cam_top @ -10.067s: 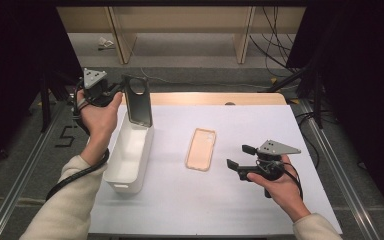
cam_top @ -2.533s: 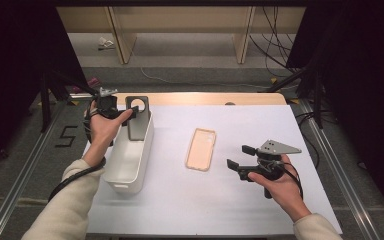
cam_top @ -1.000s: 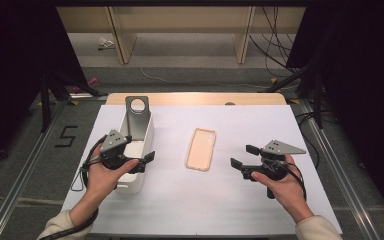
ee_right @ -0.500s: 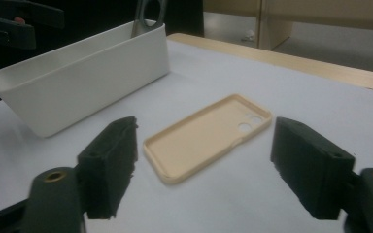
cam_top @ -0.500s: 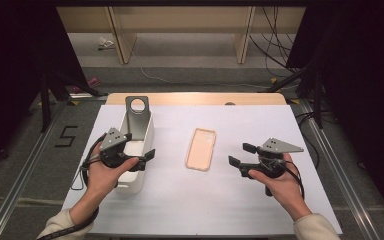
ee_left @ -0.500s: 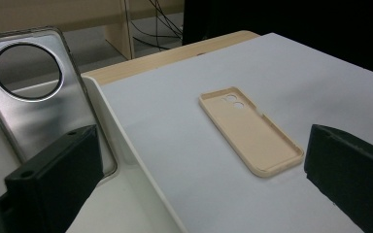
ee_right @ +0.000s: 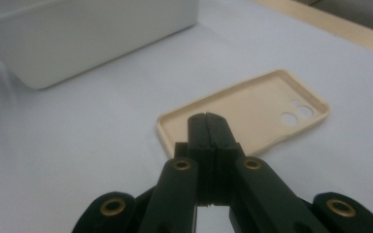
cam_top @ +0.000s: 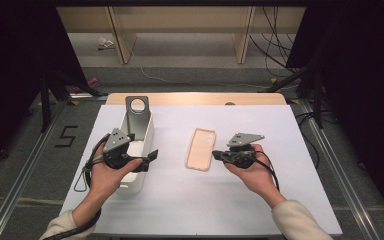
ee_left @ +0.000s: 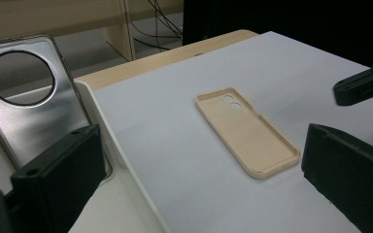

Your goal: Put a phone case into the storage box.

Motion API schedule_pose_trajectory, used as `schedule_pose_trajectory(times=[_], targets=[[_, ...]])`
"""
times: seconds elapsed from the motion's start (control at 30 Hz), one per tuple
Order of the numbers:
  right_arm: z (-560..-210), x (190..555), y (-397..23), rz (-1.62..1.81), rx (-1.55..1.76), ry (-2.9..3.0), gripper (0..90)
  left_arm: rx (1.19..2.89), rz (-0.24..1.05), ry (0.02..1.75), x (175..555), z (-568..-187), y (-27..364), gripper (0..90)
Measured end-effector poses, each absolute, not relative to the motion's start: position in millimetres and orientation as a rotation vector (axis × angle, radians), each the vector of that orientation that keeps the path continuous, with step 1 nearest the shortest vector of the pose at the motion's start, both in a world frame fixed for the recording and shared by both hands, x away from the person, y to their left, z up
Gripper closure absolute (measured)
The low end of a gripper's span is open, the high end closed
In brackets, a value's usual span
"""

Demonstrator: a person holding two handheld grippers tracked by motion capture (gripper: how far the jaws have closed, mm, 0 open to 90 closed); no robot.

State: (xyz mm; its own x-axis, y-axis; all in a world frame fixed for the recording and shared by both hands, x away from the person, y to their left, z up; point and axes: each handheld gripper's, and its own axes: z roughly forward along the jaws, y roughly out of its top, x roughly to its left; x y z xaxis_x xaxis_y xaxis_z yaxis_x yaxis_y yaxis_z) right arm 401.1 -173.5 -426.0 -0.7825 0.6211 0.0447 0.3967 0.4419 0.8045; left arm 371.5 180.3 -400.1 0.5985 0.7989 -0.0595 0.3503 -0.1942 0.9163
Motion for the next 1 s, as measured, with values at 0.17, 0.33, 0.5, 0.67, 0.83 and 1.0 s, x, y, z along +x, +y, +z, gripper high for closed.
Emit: schedule_pose_trajectory(times=[0.17, 0.33, 0.5, 0.67, 0.83, 1.0], targets=[[-440.5, 415.0, -147.9, 1.128, 0.882, 2.520, 90.0, 1.788, 0.539, 0.938, 372.0, -401.0, 182.0, 1.8], [-457.1, 427.1, -135.4, 0.983, 0.891, 2.584, 90.0, 1.793, 0.538, 0.939, 372.2, -402.1, 182.0, 1.9], [-463.6, 431.9, -131.5, 0.913, 0.889, 2.628, 90.0, 1.792, 0.543, 0.931, 371.6, -401.4, 181.6, 2.1], [-468.1, 432.7, -132.1, 0.859, 0.883, 2.656, 90.0, 1.799, 0.543, 0.927, 371.2, -402.0, 180.8, 2.1], [-467.9, 434.0, -134.2, 0.845, 0.882, 2.663, 90.0, 1.799, 0.545, 0.926, 370.9, -401.6, 180.8, 2.1], [-466.2, 434.5, -136.5, 0.808, 0.879, 2.670, 90.0, 1.802, 0.548, 0.921, 370.6, -401.4, 180.8, 2.2]])
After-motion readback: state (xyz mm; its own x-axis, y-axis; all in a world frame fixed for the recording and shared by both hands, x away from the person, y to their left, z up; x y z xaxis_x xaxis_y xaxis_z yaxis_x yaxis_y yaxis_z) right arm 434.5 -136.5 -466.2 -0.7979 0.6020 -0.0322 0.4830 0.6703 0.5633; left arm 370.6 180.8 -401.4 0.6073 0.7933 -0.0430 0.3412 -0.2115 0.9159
